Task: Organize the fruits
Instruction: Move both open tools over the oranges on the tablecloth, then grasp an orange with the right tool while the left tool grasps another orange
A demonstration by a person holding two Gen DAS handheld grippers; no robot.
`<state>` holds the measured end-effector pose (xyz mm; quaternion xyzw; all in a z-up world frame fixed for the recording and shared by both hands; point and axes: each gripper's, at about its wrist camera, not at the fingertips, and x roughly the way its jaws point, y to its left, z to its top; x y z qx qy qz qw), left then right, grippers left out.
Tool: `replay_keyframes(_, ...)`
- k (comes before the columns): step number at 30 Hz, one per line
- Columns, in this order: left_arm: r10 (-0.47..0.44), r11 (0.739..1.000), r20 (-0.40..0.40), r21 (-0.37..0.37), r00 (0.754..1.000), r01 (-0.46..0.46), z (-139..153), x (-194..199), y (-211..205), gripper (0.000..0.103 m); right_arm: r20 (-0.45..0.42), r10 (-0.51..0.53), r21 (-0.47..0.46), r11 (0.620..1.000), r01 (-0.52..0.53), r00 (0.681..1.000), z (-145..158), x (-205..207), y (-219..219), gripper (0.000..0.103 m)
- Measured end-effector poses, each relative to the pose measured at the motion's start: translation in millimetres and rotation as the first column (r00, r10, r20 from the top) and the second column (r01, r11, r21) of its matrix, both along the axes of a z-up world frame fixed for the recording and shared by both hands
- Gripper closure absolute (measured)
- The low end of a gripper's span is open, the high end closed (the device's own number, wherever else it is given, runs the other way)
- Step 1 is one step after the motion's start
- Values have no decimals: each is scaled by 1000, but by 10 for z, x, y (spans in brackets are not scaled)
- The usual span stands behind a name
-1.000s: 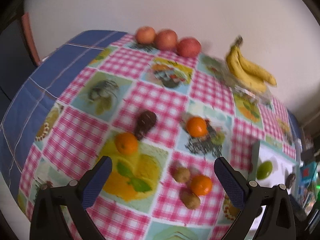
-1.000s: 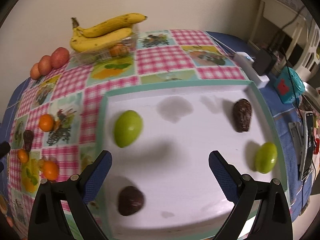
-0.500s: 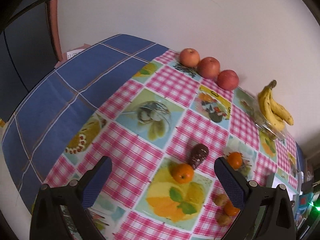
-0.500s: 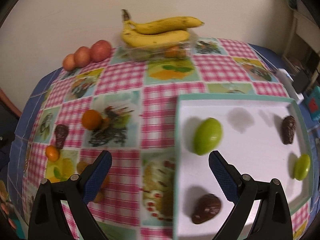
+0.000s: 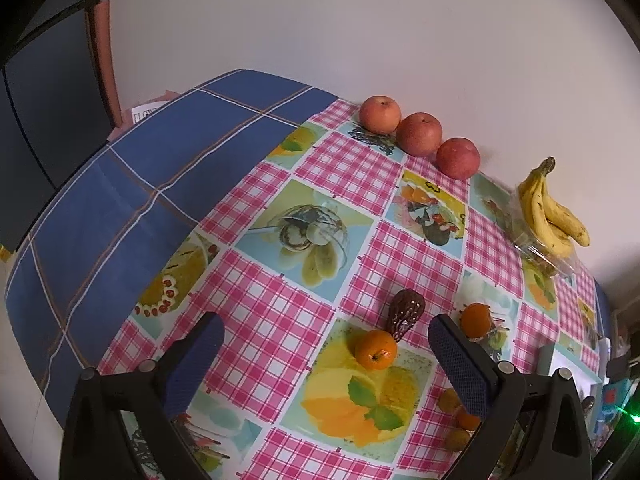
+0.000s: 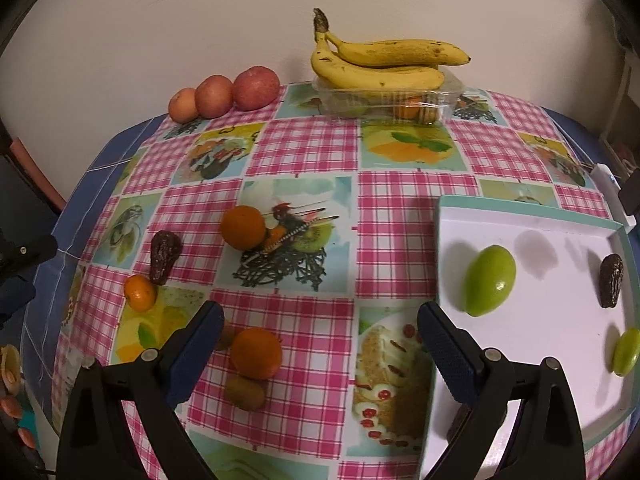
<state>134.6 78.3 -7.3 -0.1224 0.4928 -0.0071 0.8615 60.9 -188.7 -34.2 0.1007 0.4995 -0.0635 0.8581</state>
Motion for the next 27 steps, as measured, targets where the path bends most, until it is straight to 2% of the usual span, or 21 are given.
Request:
replay_keyframes(10, -52, 998, -19, -24, 998, 52, -88, 37, -145, 0, -11, 40, 19, 999, -40, 999, -24, 23, 84, 8)
replay_keyframes(11, -61, 998, -28, -29, 998, 60, -122, 45, -171, 0, -14, 47, 22, 999, -47, 999, -43, 25, 95, 12)
replay_keyframes(12, -66, 997, -33, -33, 997, 64, -145, 51, -187, 0, -18, 53, 27, 998, -53, 998, -63, 28, 103, 21)
replay_keyframes(14, -74, 996, -49, -44, 996, 72, -224, 73, -220, 1, -36, 64, 39, 997, -62, 997, -125, 34, 121, 31)
replay_keyframes(16, -83, 996, -62, -51, 995, 80, -304, 93, -249, 3, -61, 74, 49, 996, -71, 995, -198, 42, 140, 32)
replay_keyframes(18, -94, 994, -74, -57, 993, 90, -369, 110, -281, 10, -84, 85, 60, 995, -80, 993, -264, 49, 158, 44)
replay_keyframes(19, -99, 994, -80, -57, 992, 94, -406, 121, -301, 14, -84, 87, 73, 994, -81, 993, -288, 46, 165, 45)
replay_keyframes(23, -121, 991, -90, -76, 989, 114, -538, 168, -377, 18, -80, 109, 117, 988, -99, 991, -315, 44, 201, 52)
replay_keyframes(25, -135, 989, -100, -79, 986, 127, -607, 184, -427, 29, -79, 118, 128, 986, -107, 990, -316, 48, 222, 55)
replay_keyframes(27, -141, 988, -113, -79, 984, 132, -671, 195, -463, 34, -78, 122, 145, 983, -110, 990, -315, 44, 228, 61)
